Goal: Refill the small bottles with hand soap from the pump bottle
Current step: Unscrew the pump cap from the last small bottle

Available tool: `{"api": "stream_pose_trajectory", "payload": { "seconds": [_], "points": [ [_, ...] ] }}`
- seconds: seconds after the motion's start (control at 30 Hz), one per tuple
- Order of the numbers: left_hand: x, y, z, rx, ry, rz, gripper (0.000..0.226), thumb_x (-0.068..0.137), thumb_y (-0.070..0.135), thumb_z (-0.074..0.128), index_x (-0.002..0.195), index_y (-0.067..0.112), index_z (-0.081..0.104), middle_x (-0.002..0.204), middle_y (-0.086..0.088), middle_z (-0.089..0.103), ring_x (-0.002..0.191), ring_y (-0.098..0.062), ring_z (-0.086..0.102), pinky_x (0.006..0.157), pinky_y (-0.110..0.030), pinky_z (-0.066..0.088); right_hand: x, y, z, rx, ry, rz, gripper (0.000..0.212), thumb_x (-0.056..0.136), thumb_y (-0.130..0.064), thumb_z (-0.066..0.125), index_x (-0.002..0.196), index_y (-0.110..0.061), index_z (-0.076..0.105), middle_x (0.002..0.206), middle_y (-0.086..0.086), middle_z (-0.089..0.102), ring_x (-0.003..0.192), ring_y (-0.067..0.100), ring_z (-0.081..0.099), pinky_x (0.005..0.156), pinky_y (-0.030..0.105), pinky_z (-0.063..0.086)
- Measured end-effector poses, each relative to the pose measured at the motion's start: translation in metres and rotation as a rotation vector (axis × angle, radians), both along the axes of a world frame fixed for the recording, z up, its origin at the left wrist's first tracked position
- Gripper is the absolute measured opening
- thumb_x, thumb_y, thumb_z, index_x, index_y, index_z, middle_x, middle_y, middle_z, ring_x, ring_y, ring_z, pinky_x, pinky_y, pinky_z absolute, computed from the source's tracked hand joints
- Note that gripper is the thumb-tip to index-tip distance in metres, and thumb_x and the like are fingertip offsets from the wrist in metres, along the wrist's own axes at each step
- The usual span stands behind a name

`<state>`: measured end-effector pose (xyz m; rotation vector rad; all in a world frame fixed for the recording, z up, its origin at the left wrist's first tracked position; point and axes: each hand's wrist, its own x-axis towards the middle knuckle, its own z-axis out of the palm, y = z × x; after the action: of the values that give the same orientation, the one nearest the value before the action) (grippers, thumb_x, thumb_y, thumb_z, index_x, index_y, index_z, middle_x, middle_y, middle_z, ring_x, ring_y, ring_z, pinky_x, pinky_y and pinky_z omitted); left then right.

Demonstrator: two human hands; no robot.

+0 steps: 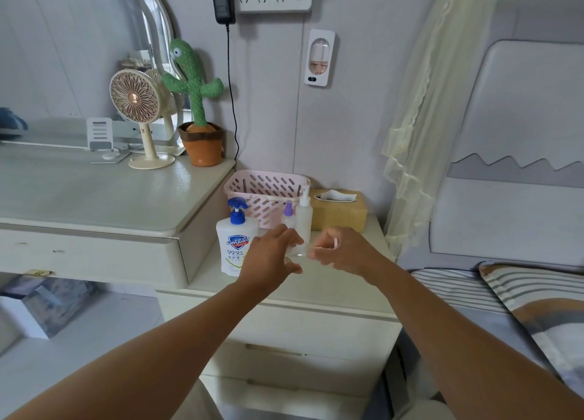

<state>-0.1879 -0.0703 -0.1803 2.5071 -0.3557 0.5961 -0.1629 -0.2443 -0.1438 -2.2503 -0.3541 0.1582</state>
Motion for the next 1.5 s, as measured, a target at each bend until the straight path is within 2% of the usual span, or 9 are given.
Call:
{"api": "stream_pose_trajectory", "payload": {
  "seconds": [0.13, 0.23, 0.4, 0.57, 0.67, 0.87, 1.0, 1.27, 1.5],
  "points": [
    [0.003, -0.001, -0.003, 0.022, -0.028, 0.022, 0.049, 0.060, 0.028, 0.086, 0.101, 0.020, 0.060, 0.100, 0.007, 0.059, 0.089, -0.013, 0.060, 0.078, -0.034, 0.049, -0.002, 0.006, 0.003, 0.148, 0.107, -0.122, 0.058, 0.073, -0.053, 0.072, 0.113, -0.022, 0.043, 0.091, 0.003, 0.068, 0.074, 0.017, 0.070, 0.062, 0.029, 0.058],
    [0.007, -0.004, -0.005, 0.023, -0.046, 0.035, 0.051, 0.059, 0.028, 0.087, 0.101, 0.020, 0.059, 0.100, 0.007, 0.060, 0.087, -0.013, 0.059, 0.077, -0.034, 0.049, -0.005, 0.006, 0.002, 0.223, 0.220, -0.174, 0.049, 0.084, -0.047, 0.064, 0.105, -0.005, 0.054, 0.079, 0.012, 0.072, 0.061, 0.019, 0.069, 0.059, 0.027, 0.059],
    [0.012, -0.004, -0.009, 0.044, 0.049, -0.008, 0.047, 0.066, 0.027, 0.083, 0.108, 0.022, 0.063, 0.106, 0.008, 0.063, 0.094, -0.013, 0.060, 0.085, -0.035, 0.049, 0.003, -0.005, -0.005, 0.177, -0.028, -0.144, 0.022, 0.083, -0.023, 0.071, 0.094, -0.007, 0.061, 0.078, 0.010, 0.070, 0.065, 0.019, 0.070, 0.065, 0.028, 0.060],
    [0.019, -0.007, -0.012, 0.047, 0.006, 0.025, 0.048, 0.064, 0.028, 0.083, 0.107, 0.023, 0.062, 0.102, 0.010, 0.062, 0.091, -0.013, 0.059, 0.082, -0.035, 0.048, 0.004, -0.006, -0.008, 0.253, 0.145, -0.192, 0.037, 0.085, -0.038, 0.067, 0.096, -0.002, 0.061, 0.079, 0.013, 0.071, 0.065, 0.024, 0.071, 0.059, 0.030, 0.060],
    [0.024, -0.012, -0.014, 0.111, -0.008, 0.016, 0.050, 0.063, 0.027, 0.084, 0.107, 0.022, 0.061, 0.101, 0.010, 0.061, 0.091, -0.015, 0.059, 0.081, -0.036, 0.047, 0.003, -0.007, -0.013, 0.307, 0.159, -0.160, 0.036, 0.083, -0.026, 0.072, 0.093, 0.007, 0.064, 0.076, 0.017, 0.071, 0.062, 0.024, 0.070, 0.060, 0.032, 0.060],
    [0.036, -0.004, -0.021, 0.016, 0.238, 0.083, 0.045, 0.077, 0.019, 0.075, 0.118, 0.017, 0.057, 0.116, 0.002, 0.062, 0.097, -0.018, 0.059, 0.086, -0.030, 0.047, 0.023, -0.026, -0.021, 0.009, -0.217, -0.186, 0.015, 0.075, -0.024, 0.075, 0.078, -0.018, 0.062, 0.073, -0.002, 0.068, 0.068, 0.016, 0.066, 0.065, 0.032, 0.055],
    [0.049, -0.004, -0.024, -0.074, 0.357, 0.183, 0.040, 0.083, 0.016, 0.070, 0.118, 0.007, 0.054, 0.118, -0.007, 0.061, 0.105, -0.023, 0.057, 0.088, -0.030, 0.043, 0.031, -0.037, -0.025, -0.035, -0.367, -0.234, 0.015, 0.080, -0.029, 0.071, 0.082, -0.022, 0.059, 0.078, -0.009, 0.062, 0.072, 0.011, 0.058, 0.058, 0.017, 0.044],
    [0.065, -0.009, -0.033, -0.182, 0.434, 0.253, 0.040, 0.082, 0.019, 0.071, 0.114, 0.004, 0.052, 0.113, -0.011, 0.060, 0.100, -0.022, 0.054, 0.078, -0.022, 0.035, 0.042, -0.048, -0.046, -0.171, -0.229, -0.438, 0.012, 0.078, -0.026, 0.065, 0.074, -0.018, 0.057, 0.075, 0.000, 0.063, 0.072, 0.020, 0.061, 0.063, 0.028, 0.045],
    [0.070, -0.013, -0.038, -0.295, 0.461, 0.200, 0.034, 0.075, 0.022, 0.077, 0.100, 0.007, 0.059, 0.106, -0.003, 0.065, 0.095, -0.017, 0.060, 0.077, -0.024, 0.042, 0.051, -0.028, -0.091, -0.435, -0.067, -0.473, 0.026, 0.085, -0.030, 0.059, 0.105, -0.015, 0.051, 0.097, 0.005, 0.062, 0.089, 0.026, 0.061, 0.070, 0.030, 0.046]
  ]
}}
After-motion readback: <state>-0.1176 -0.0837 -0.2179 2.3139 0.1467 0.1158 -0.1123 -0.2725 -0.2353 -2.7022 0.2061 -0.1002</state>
